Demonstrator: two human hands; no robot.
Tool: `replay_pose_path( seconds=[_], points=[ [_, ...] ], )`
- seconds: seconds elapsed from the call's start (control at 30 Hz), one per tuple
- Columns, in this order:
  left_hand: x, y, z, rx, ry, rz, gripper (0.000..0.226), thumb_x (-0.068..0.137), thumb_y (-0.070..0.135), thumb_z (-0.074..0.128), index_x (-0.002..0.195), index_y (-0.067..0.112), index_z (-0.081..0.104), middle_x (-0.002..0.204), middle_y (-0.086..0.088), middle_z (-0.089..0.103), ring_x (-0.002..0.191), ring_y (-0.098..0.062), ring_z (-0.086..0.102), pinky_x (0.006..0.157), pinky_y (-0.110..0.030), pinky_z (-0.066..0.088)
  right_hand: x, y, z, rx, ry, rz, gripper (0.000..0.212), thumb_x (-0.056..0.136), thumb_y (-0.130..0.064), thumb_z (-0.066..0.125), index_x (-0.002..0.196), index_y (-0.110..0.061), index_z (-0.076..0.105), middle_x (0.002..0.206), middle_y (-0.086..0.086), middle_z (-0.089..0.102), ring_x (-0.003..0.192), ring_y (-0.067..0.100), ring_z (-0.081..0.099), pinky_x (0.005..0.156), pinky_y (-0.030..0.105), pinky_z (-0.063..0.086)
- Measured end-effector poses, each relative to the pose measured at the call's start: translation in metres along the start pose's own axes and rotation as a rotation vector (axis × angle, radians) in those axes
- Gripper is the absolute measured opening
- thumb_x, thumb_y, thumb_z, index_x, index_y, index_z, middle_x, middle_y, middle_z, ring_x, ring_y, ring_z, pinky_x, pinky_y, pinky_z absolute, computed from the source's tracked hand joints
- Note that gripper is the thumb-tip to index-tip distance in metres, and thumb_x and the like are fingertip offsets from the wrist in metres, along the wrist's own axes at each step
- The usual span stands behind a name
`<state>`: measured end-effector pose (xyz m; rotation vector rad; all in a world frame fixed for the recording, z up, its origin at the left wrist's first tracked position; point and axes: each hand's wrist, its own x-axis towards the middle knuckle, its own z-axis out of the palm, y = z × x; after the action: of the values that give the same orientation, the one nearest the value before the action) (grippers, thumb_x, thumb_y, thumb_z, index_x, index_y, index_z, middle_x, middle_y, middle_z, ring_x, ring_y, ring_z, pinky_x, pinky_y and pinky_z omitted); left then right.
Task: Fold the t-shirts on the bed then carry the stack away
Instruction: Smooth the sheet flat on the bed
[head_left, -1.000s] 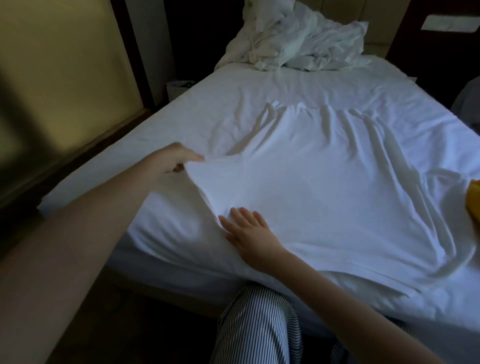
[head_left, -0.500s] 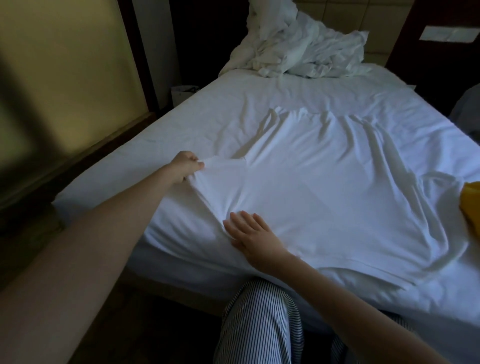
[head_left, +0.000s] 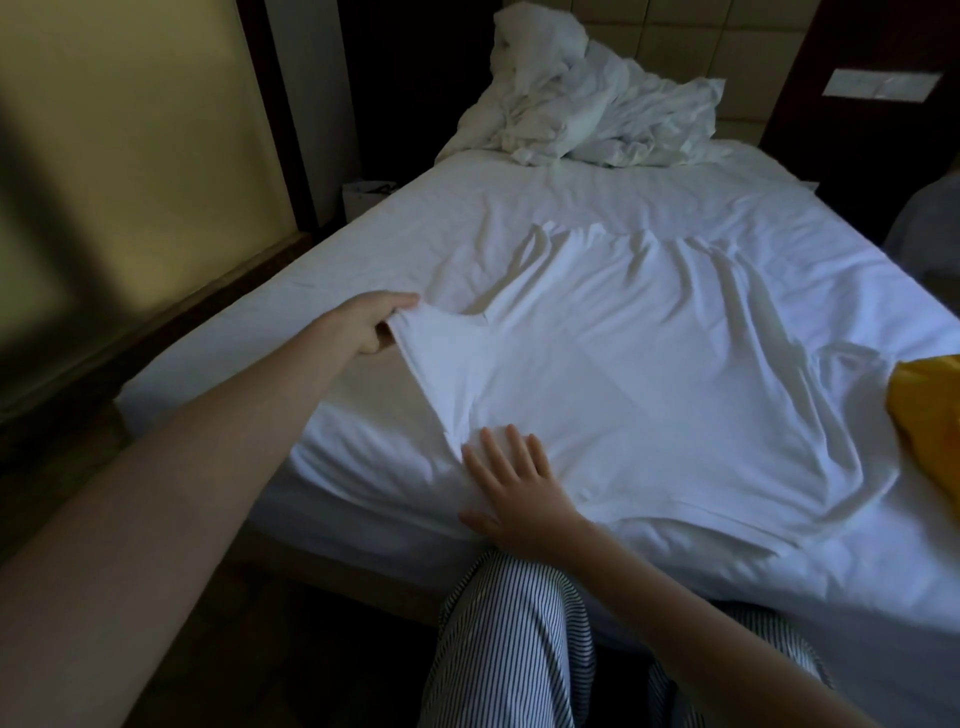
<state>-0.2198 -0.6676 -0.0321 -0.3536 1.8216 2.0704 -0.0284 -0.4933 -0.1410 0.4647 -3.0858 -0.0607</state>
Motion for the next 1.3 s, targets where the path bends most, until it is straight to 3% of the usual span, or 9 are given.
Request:
replay_pose_path(
  seconds=[0.2, 0.33, 0.4, 0.6, 0.73, 0.93, 1.07, 1.13, 1.3],
  points=[
    [-0.064, 0.015, 0.080, 0.476, -0.610, 0.138, 0.038, 0.088, 0.044, 0.052, 0.110, 0.014, 0.057, 0.093, 0.003, 0.066, 0.077, -0.013, 0.064, 0.073, -0.024, 0.052, -0.019, -0.004, 0.005, -0.041, 0.032, -0.106, 0.074, 0.080, -0.059, 0.026, 0.126, -0.012, 0.058, 0.128, 0.014, 0.059, 0.115, 0.039, 0.056, 0.087, 0.053, 0.047],
    [-0.042, -0.019, 0.089, 0.770, -0.212, 0.536, 0.017, 0.097, 0.019, 0.048, 0.099, 0.010, 0.062, 0.094, -0.005, 0.062, 0.083, -0.016, 0.060, 0.074, -0.026, 0.045, -0.024, -0.001, 0.010, -0.070, 0.062, -0.130, 0.073, 0.079, -0.059, 0.028, 0.131, -0.013, 0.052, 0.130, 0.013, 0.057, 0.119, 0.038, 0.054, 0.090, 0.054, 0.046],
    [-0.029, -0.054, 0.095, 1.017, -0.155, 0.684, 0.023, 0.096, 0.016, 0.049, 0.108, 0.008, 0.066, 0.110, -0.010, 0.066, 0.105, -0.020, 0.059, 0.085, -0.025, 0.040, -0.024, -0.002, 0.011, -0.064, 0.057, -0.121, 0.074, 0.077, -0.060, 0.028, 0.132, -0.012, 0.040, 0.132, 0.013, 0.056, 0.120, 0.038, 0.052, 0.091, 0.054, 0.045],
    [-0.014, -0.114, 0.119, 1.594, -0.215, 0.603, 0.050, 0.100, 0.045, 0.020, 0.149, 0.039, 0.011, 0.159, 0.012, 0.003, 0.147, -0.017, -0.001, 0.115, -0.041, -0.001, -0.028, 0.004, 0.016, -0.098, 0.050, -0.181, 0.074, 0.078, -0.061, 0.027, 0.132, -0.016, 0.052, 0.136, 0.014, 0.052, 0.124, 0.035, 0.050, 0.096, 0.051, 0.043],
    [-0.008, -0.104, 0.126, 1.670, -0.234, 0.520, 0.052, 0.098, 0.054, 0.017, 0.147, 0.046, 0.004, 0.159, 0.011, -0.005, 0.146, -0.024, -0.008, 0.115, -0.049, -0.005, -0.030, 0.005, 0.014, -0.106, 0.031, -0.201, 0.072, 0.079, -0.060, 0.025, 0.130, -0.019, 0.056, 0.136, 0.016, 0.052, 0.124, 0.036, 0.049, 0.099, 0.050, 0.038],
    [-0.023, -0.128, 0.113, 1.732, -0.161, 0.740, 0.053, 0.099, 0.052, 0.016, 0.149, 0.041, 0.001, 0.160, 0.006, 0.000, 0.147, -0.023, -0.001, 0.116, -0.044, 0.002, -0.039, 0.027, 0.003, 0.123, 0.049, -0.321, 0.075, 0.084, -0.061, 0.019, 0.145, -0.018, 0.034, 0.154, 0.013, 0.021, 0.142, 0.035, 0.016, 0.111, 0.041, -0.003],
    [-0.038, -0.142, 0.100, 1.776, -0.203, 0.851, 0.075, 0.079, 0.062, -0.010, 0.149, 0.041, 0.004, 0.159, 0.011, 0.003, 0.147, -0.020, 0.004, 0.117, -0.040, 0.005, -0.062, 0.064, -0.012, 0.286, 0.155, -0.250, 0.070, 0.093, -0.059, 0.014, 0.137, -0.016, 0.048, 0.139, 0.007, 0.050, 0.129, 0.026, 0.045, 0.107, 0.039, 0.018],
    [-0.041, -0.141, 0.102, 1.758, -0.281, 0.828, 0.073, 0.079, 0.061, -0.005, 0.149, 0.040, 0.005, 0.159, 0.012, 0.002, 0.147, -0.017, 0.002, 0.117, -0.039, 0.003, -0.073, 0.092, -0.016, 0.286, 0.264, -0.127, 0.061, 0.096, -0.053, 0.022, 0.128, -0.014, 0.057, 0.127, 0.006, 0.061, 0.117, 0.028, 0.057, 0.102, 0.041, 0.026],
    [-0.042, -0.131, 0.132, 1.413, -0.301, 0.928, 0.090, 0.071, 0.065, 0.002, 0.138, 0.026, 0.047, 0.152, 0.007, 0.033, 0.145, -0.013, 0.013, 0.114, -0.033, 0.005, -0.101, 0.174, -0.023, 0.213, 0.584, 0.384, 0.046, 0.087, -0.035, 0.038, 0.116, -0.012, 0.065, 0.116, 0.009, 0.066, 0.113, 0.036, 0.059, 0.099, 0.045, 0.039]
  ],
)
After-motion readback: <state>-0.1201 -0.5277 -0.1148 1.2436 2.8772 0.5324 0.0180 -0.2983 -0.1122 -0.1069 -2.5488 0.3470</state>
